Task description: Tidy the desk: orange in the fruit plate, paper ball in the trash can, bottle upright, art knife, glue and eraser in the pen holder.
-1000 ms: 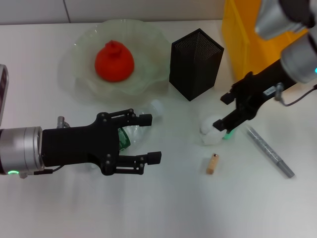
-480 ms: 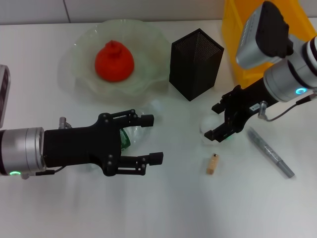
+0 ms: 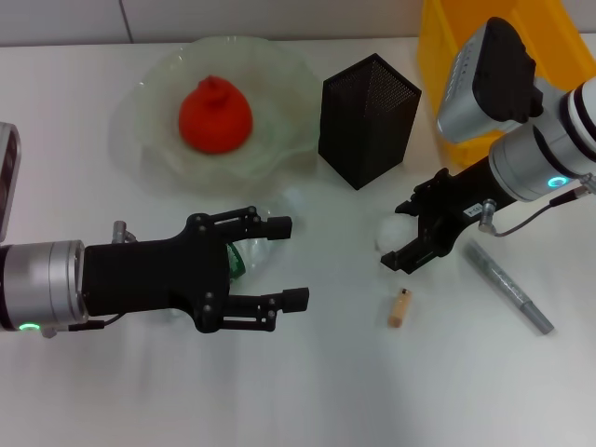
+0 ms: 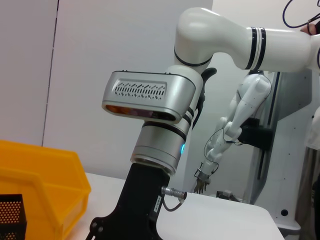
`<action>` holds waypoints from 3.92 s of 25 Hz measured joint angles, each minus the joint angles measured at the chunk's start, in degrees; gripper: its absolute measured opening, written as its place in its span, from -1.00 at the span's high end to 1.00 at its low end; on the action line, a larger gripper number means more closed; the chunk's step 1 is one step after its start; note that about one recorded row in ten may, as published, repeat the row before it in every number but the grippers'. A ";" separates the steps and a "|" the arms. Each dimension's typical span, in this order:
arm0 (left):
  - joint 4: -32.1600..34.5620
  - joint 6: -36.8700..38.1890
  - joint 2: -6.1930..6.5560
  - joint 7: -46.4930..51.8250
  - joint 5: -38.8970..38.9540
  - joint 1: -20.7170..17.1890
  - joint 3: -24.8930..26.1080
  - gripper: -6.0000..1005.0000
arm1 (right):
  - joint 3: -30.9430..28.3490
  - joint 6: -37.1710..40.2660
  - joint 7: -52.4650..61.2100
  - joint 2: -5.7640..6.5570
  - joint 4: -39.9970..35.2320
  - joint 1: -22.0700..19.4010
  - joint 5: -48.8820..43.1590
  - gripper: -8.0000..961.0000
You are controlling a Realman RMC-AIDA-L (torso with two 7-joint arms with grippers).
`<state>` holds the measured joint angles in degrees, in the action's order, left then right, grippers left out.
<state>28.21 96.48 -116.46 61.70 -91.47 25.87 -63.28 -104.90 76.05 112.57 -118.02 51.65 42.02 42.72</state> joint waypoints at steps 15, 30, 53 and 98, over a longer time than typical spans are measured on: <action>0.00 0.03 -0.07 -0.34 0.12 0.14 0.00 -0.69 | -7.86 12.22 5.36 0.28 11.32 -0.82 0.81 -0.15; 0.00 0.02 -0.36 -0.39 -0.02 0.11 0.00 -0.69 | -35.85 3.18 12.07 2.38 18.96 -2.88 3.00 -0.10; 0.04 0.03 -0.60 -0.28 0.01 0.50 0.00 -0.69 | -37.87 -3.20 -4.41 1.89 7.37 -9.15 36.15 -0.72; 35.17 -3.42 0.76 67.51 -29.47 18.45 3.78 -0.69 | -38.62 25.00 -33.37 0.07 -0.27 -19.60 14.76 -0.72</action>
<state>63.38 93.06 -115.70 129.22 -120.94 44.32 -59.50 -143.52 101.04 79.20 -117.95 51.38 22.42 57.48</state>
